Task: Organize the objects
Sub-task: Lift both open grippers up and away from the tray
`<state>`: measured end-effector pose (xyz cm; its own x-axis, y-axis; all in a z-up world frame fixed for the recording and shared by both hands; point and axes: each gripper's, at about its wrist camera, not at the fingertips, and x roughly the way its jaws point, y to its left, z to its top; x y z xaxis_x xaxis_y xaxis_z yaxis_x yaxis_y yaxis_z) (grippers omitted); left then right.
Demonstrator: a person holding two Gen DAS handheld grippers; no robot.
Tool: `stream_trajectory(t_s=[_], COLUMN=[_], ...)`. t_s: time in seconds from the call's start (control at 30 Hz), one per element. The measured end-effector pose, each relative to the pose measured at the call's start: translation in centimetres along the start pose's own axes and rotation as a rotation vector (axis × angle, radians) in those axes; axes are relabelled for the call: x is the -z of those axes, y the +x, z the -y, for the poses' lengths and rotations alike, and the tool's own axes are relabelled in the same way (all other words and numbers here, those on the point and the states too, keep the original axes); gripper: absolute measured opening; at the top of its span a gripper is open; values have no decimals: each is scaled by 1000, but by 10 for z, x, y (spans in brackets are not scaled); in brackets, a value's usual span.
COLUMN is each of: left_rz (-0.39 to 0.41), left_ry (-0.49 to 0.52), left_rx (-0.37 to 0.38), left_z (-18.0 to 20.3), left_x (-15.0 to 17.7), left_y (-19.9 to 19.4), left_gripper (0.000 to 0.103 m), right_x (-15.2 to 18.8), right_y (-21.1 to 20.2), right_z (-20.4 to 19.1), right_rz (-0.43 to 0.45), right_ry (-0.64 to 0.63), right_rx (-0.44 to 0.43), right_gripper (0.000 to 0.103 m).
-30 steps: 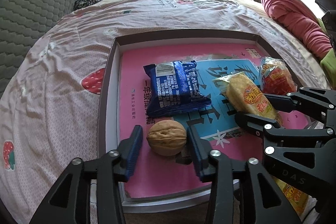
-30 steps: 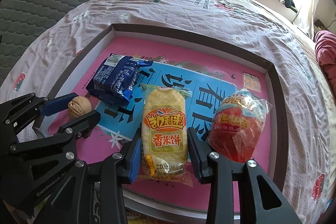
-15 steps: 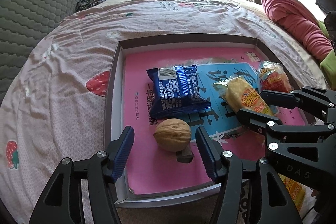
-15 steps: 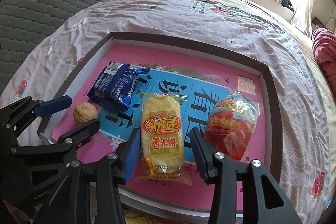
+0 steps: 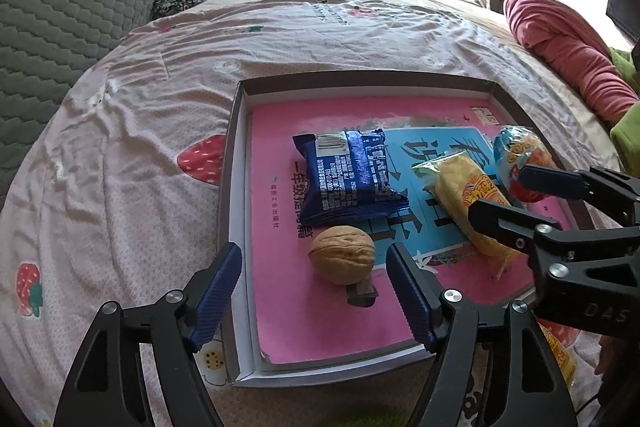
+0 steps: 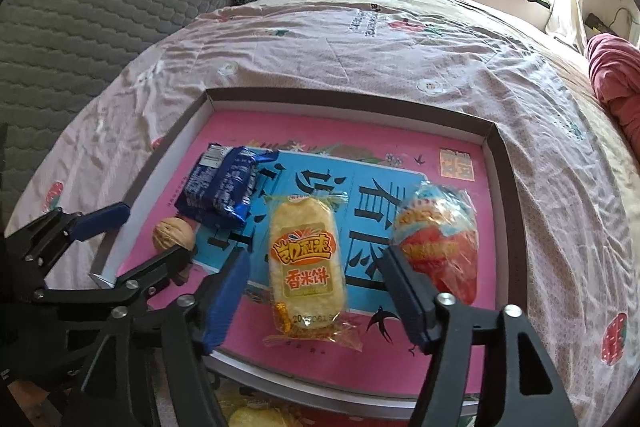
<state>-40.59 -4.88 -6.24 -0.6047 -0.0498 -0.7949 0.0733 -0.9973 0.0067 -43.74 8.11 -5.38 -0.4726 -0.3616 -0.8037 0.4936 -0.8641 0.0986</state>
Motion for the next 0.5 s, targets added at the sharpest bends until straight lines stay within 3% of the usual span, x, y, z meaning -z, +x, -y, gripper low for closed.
stream_trajectory(t_s=[0.5], left_rz=[47], left_ry=[-39], left_rx=[-13], left_z=[-7], left_x=[-4], left_y=[-25], left_gripper=[79], right_x=[-6], right_y=[-27], right_z=[1], right_rz=[64], right_ry=[28], right_rx=[-16], right_gripper=[78])
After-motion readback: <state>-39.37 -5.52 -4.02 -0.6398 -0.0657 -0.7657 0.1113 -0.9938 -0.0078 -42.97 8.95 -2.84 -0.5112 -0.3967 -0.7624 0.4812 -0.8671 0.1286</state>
